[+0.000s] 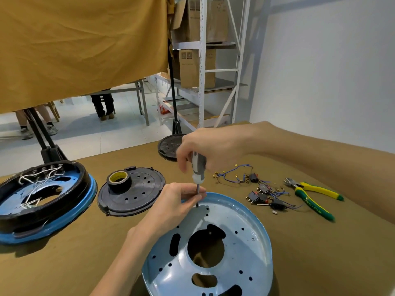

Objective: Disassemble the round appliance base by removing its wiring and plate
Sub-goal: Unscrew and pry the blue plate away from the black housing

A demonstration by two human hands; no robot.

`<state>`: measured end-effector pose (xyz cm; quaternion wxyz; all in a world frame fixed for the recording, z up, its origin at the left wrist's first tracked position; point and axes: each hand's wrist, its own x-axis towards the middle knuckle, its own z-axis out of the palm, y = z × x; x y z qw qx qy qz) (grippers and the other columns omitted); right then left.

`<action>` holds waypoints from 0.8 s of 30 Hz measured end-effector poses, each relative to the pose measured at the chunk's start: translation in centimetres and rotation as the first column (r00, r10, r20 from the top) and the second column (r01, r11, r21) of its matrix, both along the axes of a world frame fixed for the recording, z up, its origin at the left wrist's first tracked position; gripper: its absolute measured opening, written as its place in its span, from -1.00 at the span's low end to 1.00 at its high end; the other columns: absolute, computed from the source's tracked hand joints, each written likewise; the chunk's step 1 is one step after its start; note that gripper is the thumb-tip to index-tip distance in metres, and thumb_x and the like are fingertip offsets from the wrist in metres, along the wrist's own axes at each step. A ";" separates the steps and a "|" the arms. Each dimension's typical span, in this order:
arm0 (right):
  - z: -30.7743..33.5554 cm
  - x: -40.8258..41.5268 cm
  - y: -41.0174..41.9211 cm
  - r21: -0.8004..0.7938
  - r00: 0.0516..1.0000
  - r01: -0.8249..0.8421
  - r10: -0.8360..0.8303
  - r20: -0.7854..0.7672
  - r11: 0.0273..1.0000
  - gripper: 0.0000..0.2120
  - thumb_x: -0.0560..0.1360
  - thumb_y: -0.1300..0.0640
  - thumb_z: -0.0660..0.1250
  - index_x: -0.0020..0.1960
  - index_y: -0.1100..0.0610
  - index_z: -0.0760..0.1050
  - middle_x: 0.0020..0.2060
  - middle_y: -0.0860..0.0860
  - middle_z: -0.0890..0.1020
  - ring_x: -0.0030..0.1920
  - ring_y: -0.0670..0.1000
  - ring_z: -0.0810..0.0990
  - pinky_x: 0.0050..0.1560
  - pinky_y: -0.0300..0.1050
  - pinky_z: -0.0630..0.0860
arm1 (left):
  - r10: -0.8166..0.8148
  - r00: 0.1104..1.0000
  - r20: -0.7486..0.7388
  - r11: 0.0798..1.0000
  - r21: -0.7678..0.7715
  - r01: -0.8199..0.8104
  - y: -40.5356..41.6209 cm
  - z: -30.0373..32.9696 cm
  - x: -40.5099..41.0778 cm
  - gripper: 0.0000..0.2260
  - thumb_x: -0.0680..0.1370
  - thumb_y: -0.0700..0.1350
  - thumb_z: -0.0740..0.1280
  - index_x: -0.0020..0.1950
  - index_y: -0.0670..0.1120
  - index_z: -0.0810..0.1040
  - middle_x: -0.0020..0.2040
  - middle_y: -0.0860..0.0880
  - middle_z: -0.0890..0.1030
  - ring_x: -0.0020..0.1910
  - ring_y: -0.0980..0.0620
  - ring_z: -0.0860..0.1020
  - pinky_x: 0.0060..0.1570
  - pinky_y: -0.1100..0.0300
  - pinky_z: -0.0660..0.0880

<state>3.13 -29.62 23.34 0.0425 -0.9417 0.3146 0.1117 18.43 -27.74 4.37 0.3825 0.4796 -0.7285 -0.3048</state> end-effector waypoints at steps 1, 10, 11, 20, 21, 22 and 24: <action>-0.4 -0.1 0.0 -0.029 0.999 0.029 -0.029 0.025 0.999 -0.57 0.47 0.18 0.45 0.30 0.03 0.47 0.00 -0.04 0.51 -0.02 -0.02 0.50 -0.11 -0.11 0.46 | 0.014 1.000 0.008 1.000 0.002 -0.014 0.0 0.0 -0.1 -0.85 0.58 -0.13 0.47 0.13 0.02 0.74 -0.05 0.21 0.74 -0.04 0.30 0.68 0.05 0.43 0.55; -1.7 -0.1 0.0 -0.190 0.988 0.040 -0.011 0.153 0.981 -0.94 0.49 0.10 0.46 -0.06 0.05 0.60 -0.21 -0.07 0.60 -0.23 -0.14 0.56 -0.30 -0.22 0.48 | 0.029 0.999 -0.015 1.000 -0.010 -0.029 -0.3 0.0 0.1 -0.91 0.54 -0.13 0.52 0.03 -0.02 0.77 -0.15 0.21 0.74 -0.12 0.26 0.70 -0.05 0.41 0.57; -1.2 -0.2 0.0 -0.089 0.987 -0.014 0.028 0.155 0.996 -0.84 0.45 0.19 0.47 0.01 0.03 0.63 -0.13 -0.06 0.60 -0.16 -0.12 0.56 -0.23 -0.21 0.49 | 0.029 1.000 -0.004 1.000 -0.011 -0.029 -0.4 -0.1 0.2 -0.90 0.55 -0.12 0.51 0.04 -0.01 0.77 -0.15 0.21 0.74 -0.12 0.27 0.69 -0.04 0.42 0.56; -2.4 0.7 0.2 -0.371 0.991 0.109 -0.072 0.112 0.922 -0.74 0.63 -0.06 0.31 -0.11 0.10 0.51 -0.34 -0.08 0.51 -0.36 -0.15 0.50 -0.45 -0.26 0.29 | 0.017 1.000 0.014 1.000 -0.026 -0.016 -0.3 0.0 0.1 -0.86 0.56 -0.13 0.49 0.10 -0.01 0.76 -0.10 0.21 0.74 -0.07 0.27 0.69 0.02 0.40 0.57; -1.8 0.5 0.2 -0.253 0.992 0.069 -0.040 0.118 0.965 -0.94 0.58 0.08 0.36 -0.03 0.07 0.58 -0.27 -0.12 0.55 -0.29 -0.19 0.53 -0.38 -0.30 0.34 | 0.007 1.000 0.009 1.000 -0.022 -0.006 -0.2 0.0 0.1 -0.84 0.57 -0.15 0.48 0.13 -0.02 0.75 -0.07 0.20 0.74 -0.05 0.27 0.69 0.04 0.40 0.57; -1.0 0.3 0.2 -0.149 0.994 0.027 -0.012 0.105 0.988 -0.85 0.52 0.21 0.37 0.04 0.03 0.60 -0.20 -0.14 0.57 -0.23 -0.20 0.53 -0.30 -0.30 0.39 | 0.000 1.000 0.004 1.000 -0.018 0.000 -0.1 0.0 0.1 -0.83 0.58 -0.15 0.47 0.16 -0.02 0.74 -0.05 0.21 0.74 -0.04 0.27 0.69 0.07 0.39 0.57; -0.2 -0.2 0.3 0.011 0.999 -0.014 0.013 0.051 1.000 -0.63 0.45 0.30 0.35 0.20 0.00 0.57 -0.07 -0.07 0.57 -0.09 -0.13 0.55 -0.13 -0.17 0.51 | 0.003 1.000 0.006 1.000 -0.007 -0.003 -0.1 -0.1 0.1 -0.83 0.58 -0.15 0.47 0.16 0.00 0.74 -0.05 0.22 0.74 -0.03 0.28 0.69 0.09 0.39 0.57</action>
